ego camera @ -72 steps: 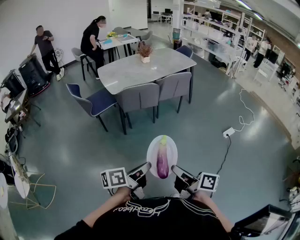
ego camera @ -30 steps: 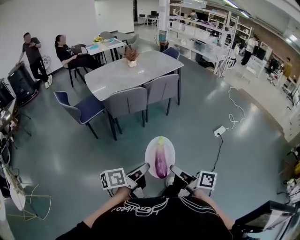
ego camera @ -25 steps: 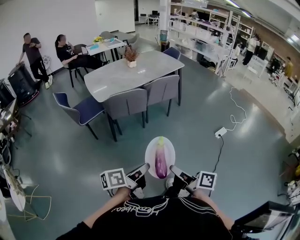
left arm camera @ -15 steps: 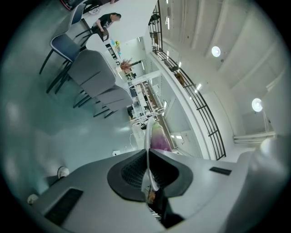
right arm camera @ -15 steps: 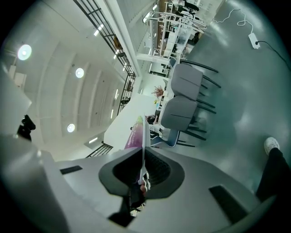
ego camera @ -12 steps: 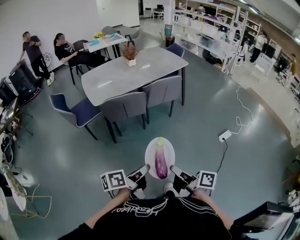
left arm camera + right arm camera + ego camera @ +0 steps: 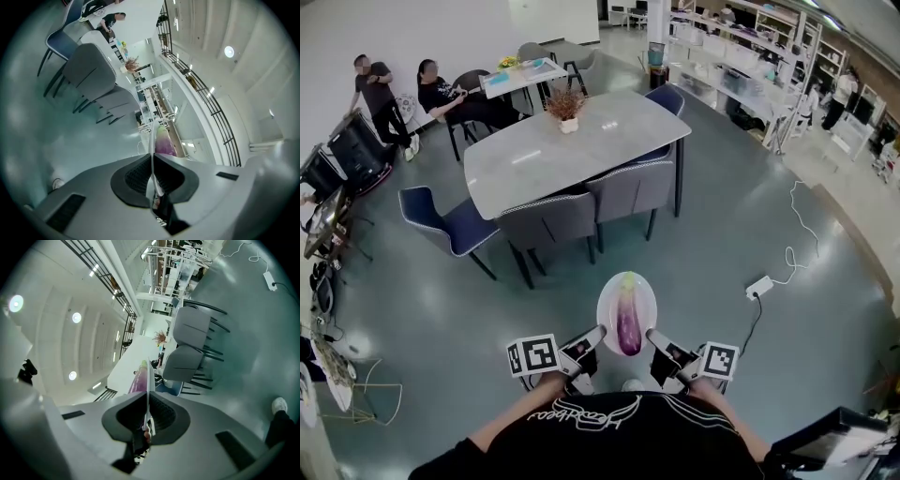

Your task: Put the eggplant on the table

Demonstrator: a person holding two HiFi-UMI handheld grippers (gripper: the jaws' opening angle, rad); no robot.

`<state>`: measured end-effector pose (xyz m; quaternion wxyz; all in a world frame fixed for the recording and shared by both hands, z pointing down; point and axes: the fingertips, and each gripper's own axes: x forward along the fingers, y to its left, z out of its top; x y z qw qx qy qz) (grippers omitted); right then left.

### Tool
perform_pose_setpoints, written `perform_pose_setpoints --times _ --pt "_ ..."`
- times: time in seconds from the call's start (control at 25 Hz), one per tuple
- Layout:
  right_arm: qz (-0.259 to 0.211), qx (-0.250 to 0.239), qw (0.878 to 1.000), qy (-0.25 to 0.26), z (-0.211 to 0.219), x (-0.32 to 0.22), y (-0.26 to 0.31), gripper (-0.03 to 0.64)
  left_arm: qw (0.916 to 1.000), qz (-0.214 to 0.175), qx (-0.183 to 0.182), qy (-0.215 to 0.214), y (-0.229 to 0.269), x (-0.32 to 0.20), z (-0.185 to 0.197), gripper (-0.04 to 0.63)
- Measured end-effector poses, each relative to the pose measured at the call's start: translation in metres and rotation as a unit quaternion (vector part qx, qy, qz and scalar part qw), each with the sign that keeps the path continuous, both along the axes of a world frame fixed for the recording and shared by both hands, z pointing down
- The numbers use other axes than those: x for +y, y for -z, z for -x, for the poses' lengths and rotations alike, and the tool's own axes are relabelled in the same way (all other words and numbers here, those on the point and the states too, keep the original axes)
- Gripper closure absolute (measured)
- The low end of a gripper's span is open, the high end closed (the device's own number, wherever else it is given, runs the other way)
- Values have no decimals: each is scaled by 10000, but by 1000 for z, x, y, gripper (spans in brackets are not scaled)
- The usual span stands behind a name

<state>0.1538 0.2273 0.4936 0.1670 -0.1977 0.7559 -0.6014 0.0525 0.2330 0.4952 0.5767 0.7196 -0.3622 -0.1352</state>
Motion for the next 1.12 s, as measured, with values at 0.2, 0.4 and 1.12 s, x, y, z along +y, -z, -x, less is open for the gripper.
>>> perform_pose_setpoints --times 0.2,0.4,1.12 --pt "18 -25 10000 48 -25 -42 3 598 9999 -1 -94 55 5 -42 -24 574" --pt "-136 -47 9998 166 -42 -76 7 598 9996 -151 -190 131 13 -72 -42 574" --pt "-178 -116 9980 601 -32 -99 6 598 9980 -200 -191 569 11 -85 -34 574"
